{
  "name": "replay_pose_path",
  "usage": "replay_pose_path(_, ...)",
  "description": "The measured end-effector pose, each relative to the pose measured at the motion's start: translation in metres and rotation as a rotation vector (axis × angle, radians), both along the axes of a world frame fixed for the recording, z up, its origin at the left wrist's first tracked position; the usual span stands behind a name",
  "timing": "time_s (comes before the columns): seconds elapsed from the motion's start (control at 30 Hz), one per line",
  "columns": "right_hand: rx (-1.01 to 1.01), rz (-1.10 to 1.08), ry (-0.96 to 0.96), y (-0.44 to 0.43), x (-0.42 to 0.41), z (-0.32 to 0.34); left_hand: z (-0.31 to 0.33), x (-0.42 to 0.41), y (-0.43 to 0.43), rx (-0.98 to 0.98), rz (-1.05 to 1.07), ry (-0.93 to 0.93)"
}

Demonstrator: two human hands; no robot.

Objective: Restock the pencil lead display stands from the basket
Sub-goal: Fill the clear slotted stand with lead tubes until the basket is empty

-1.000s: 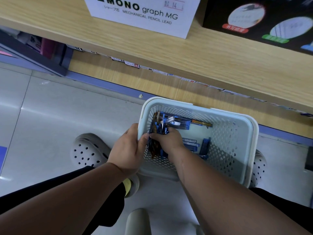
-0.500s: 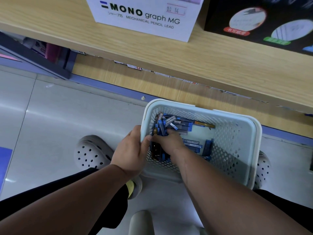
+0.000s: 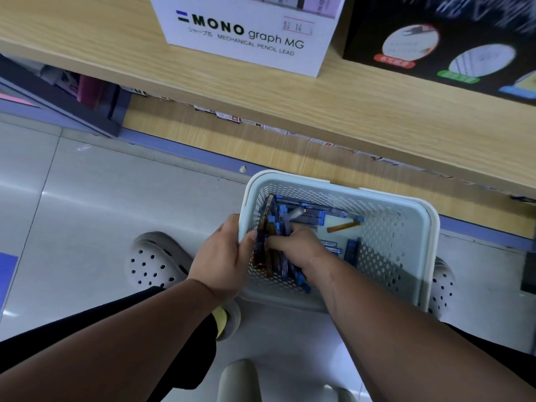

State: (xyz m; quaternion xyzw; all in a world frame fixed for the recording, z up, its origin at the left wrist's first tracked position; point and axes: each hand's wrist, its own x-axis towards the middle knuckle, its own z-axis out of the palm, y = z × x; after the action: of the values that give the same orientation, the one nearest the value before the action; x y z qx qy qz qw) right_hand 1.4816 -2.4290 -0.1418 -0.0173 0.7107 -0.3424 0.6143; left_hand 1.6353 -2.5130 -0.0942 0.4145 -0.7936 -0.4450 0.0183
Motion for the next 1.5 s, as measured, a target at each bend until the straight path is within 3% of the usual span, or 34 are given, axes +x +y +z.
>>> replay_pose_path(0.17, -0.014, 0.033, 0.143, 0.012, -0.018, 0.011, 0.003, -0.001, 0.000, -0.011, -0.003, -0.022)
replay_pose_path(0.43, -0.165, -0.042, 0.208, 0.026, -0.040, 0.052, 0.011, -0.006, 0.001, -0.028, -0.029, -0.110)
replay_pose_path(0.7, -0.235, -0.060, 0.338, 0.023, -0.048, 0.094, 0.026, -0.011, -0.005, -0.027, -0.064, -0.347)
replay_pose_path(0.87, -0.254, -0.140, 0.277, 0.024, -0.055, 0.121, 0.062, -0.023, -0.010, -0.220, -0.011, -0.211)
replay_pose_path(0.93, -0.237, -0.196, 0.238, 0.023, -0.053, 0.131, 0.086, -0.035, -0.007, -0.094, 0.001, -0.160)
replay_pose_path(1.03, -0.239, -0.250, 0.186, 0.025, -0.043, 0.152, 0.126, -0.051, 0.005, 0.344, 0.014, -0.159)
replay_pose_path(1.1, -0.239, -0.286, 0.140, 0.028, -0.035, 0.171, 0.147, -0.053, 0.018, 0.531, -0.021, -0.165)
replay_pose_path(1.2, -0.260, -0.363, 0.079, 0.030, -0.025, 0.201, 0.175, -0.050, 0.035, 0.615, 0.004, -0.134)
replay_pose_path(1.37, -0.286, -0.497, 0.054, 0.030, -0.014, 0.244, 0.231, -0.046, 0.057, 0.782, 0.324, 0.072)
replay_pose_path(1.5, -0.339, -0.568, -0.013, 0.045, -0.016, 0.274, 0.258, -0.048, 0.071, 0.594, 0.347, 0.160)
